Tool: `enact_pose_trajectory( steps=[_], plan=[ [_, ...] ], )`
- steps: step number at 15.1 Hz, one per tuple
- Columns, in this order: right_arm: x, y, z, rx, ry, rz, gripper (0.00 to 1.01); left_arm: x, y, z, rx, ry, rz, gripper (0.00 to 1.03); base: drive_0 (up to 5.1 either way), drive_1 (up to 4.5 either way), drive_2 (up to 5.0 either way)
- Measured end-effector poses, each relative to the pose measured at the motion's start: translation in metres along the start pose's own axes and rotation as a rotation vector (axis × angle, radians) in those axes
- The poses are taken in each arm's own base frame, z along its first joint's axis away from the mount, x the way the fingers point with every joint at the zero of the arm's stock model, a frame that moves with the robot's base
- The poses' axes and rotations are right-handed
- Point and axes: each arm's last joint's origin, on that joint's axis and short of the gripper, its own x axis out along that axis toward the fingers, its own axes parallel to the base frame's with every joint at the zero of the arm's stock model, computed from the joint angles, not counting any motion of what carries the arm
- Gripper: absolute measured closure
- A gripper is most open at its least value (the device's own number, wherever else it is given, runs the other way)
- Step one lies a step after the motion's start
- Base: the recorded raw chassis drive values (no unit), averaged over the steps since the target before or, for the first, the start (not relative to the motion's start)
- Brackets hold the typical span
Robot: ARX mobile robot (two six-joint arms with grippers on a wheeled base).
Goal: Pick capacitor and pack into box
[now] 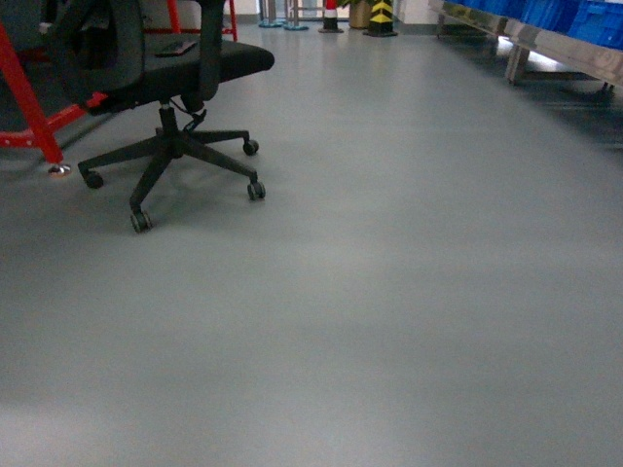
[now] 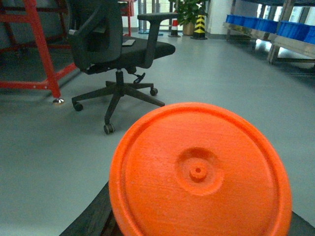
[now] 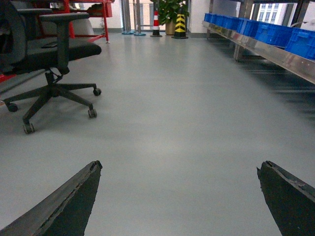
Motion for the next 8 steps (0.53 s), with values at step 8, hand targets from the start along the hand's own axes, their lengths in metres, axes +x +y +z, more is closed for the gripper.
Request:
enact_pose_trajectory(
  steps=[8],
  plan=[
    [0.0000, 0.0000, -0.0004, 0.000, 0.004, 0.000, 0.03, 0.0000, 0.0000, 0.0004, 0.000, -0.004, -0.001, 0.59, -5.0, 2.46, 2.5]
  ],
)
